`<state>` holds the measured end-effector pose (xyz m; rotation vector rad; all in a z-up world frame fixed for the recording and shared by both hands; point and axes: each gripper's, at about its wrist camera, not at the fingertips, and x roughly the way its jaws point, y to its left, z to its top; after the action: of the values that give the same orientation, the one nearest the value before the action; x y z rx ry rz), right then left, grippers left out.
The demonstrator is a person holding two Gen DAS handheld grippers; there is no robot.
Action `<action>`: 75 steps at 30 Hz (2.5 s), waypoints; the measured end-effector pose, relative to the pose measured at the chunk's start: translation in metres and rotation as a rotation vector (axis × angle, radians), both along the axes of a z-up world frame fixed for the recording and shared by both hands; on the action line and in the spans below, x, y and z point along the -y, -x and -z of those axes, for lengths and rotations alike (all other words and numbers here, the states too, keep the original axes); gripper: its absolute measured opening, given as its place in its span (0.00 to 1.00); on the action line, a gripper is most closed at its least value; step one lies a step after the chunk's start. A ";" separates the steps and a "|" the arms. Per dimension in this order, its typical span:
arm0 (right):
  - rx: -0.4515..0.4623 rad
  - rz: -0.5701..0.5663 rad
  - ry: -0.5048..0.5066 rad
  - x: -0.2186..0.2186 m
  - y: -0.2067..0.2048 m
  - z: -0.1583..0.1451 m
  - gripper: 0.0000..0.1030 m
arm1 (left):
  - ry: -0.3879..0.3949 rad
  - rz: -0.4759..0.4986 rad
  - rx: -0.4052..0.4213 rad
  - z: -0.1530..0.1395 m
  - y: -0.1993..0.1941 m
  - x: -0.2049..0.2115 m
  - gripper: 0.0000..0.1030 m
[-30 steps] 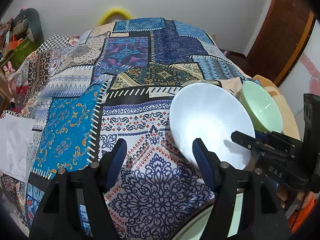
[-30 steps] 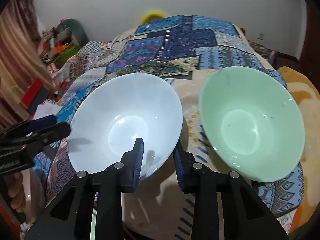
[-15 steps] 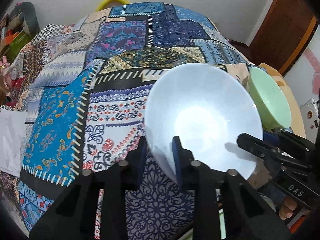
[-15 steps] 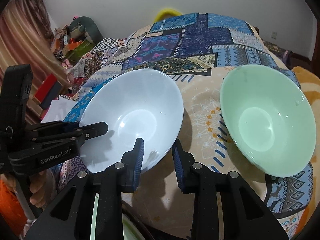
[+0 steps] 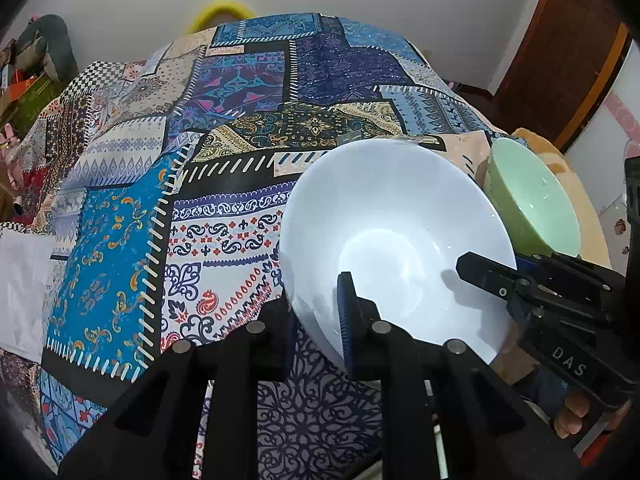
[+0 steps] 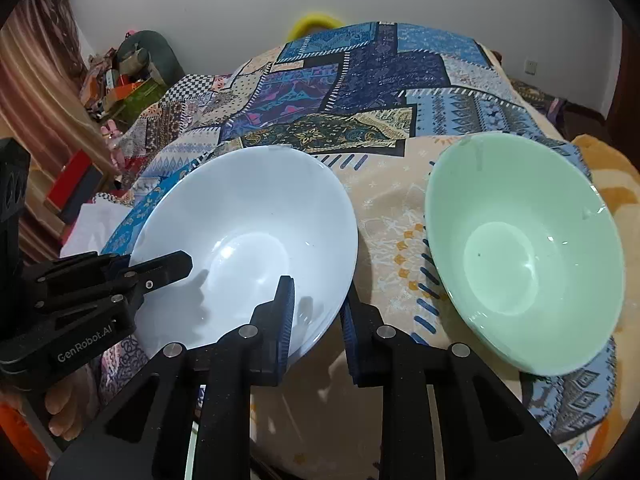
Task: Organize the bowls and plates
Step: 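Grasp the rim of the white spotted bowl with both grippers, then lift the white spotted bowl and carry it over the pink bowl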
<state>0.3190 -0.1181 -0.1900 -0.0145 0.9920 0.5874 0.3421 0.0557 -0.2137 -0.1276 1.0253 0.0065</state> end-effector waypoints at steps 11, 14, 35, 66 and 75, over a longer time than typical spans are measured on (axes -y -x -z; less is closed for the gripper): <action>0.050 0.002 -0.012 0.013 0.028 -0.033 0.20 | 0.007 0.014 0.058 -0.037 0.036 0.013 0.17; 0.061 -0.002 -0.019 0.013 0.038 -0.042 0.20 | 0.005 0.012 0.077 -0.049 0.049 0.013 0.17; 0.132 -0.051 -0.049 -0.005 0.119 -0.085 0.20 | 0.014 -0.049 0.176 -0.109 0.166 -0.008 0.17; 0.022 -0.215 -0.030 -0.113 0.188 -0.040 0.20 | 0.030 -0.228 0.088 -0.060 0.274 -0.118 0.17; -0.032 -0.230 -0.002 -0.129 0.189 -0.018 0.20 | 0.059 -0.245 0.016 -0.026 0.275 -0.135 0.17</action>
<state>0.1301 0.0110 -0.1716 -0.1193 1.0279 0.8008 0.0676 0.1905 -0.1880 -0.3059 0.9893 0.1980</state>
